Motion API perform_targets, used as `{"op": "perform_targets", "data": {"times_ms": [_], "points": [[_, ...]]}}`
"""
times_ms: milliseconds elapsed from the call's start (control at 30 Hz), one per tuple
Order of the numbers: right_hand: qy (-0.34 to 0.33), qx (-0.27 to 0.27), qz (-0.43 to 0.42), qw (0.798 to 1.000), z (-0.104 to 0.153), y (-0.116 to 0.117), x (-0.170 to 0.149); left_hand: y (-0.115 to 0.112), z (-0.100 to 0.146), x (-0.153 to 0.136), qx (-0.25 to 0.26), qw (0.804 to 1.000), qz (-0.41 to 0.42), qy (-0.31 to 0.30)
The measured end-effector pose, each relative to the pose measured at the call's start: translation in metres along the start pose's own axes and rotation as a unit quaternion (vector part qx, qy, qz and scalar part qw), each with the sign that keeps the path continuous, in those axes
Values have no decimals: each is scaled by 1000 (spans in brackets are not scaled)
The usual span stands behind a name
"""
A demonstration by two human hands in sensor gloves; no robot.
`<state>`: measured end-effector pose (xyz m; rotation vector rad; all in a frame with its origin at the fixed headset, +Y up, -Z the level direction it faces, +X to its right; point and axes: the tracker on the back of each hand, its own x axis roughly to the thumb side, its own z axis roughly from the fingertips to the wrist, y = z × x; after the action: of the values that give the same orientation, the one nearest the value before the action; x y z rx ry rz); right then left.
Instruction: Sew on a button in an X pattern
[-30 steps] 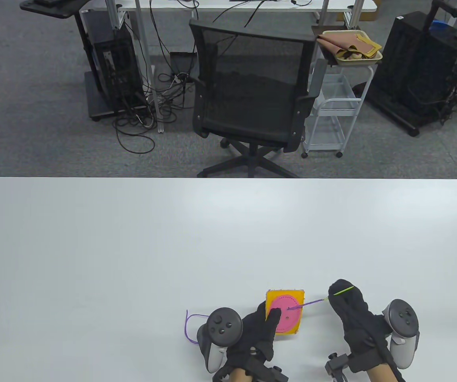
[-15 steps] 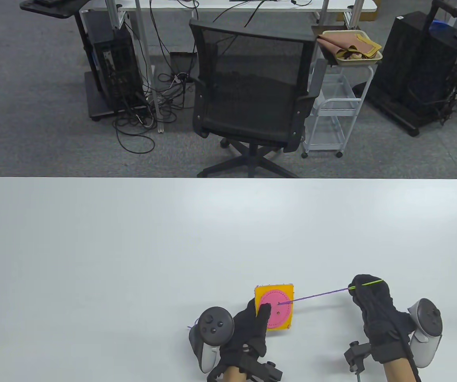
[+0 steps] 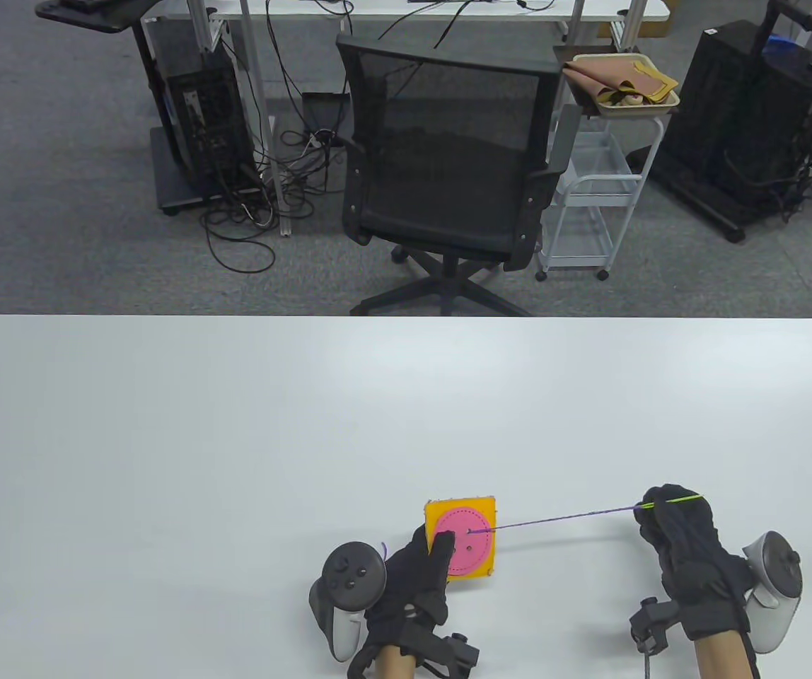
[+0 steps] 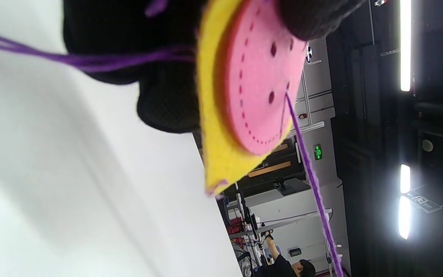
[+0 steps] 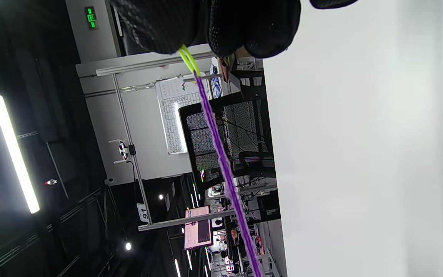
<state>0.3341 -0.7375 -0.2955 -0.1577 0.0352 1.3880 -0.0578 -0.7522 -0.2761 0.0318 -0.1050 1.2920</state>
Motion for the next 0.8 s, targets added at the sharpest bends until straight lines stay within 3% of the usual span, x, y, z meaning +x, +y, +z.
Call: {"op": "perform_targets", "data": {"times_ms": [367, 800], "points": [[2, -3, -29, 1000, -1, -7, 0, 21, 4, -3, 26, 999, 20, 2], [-28, 1, -26, 999, 4, 1, 6, 21, 6, -3, 49, 999, 19, -4]]}}
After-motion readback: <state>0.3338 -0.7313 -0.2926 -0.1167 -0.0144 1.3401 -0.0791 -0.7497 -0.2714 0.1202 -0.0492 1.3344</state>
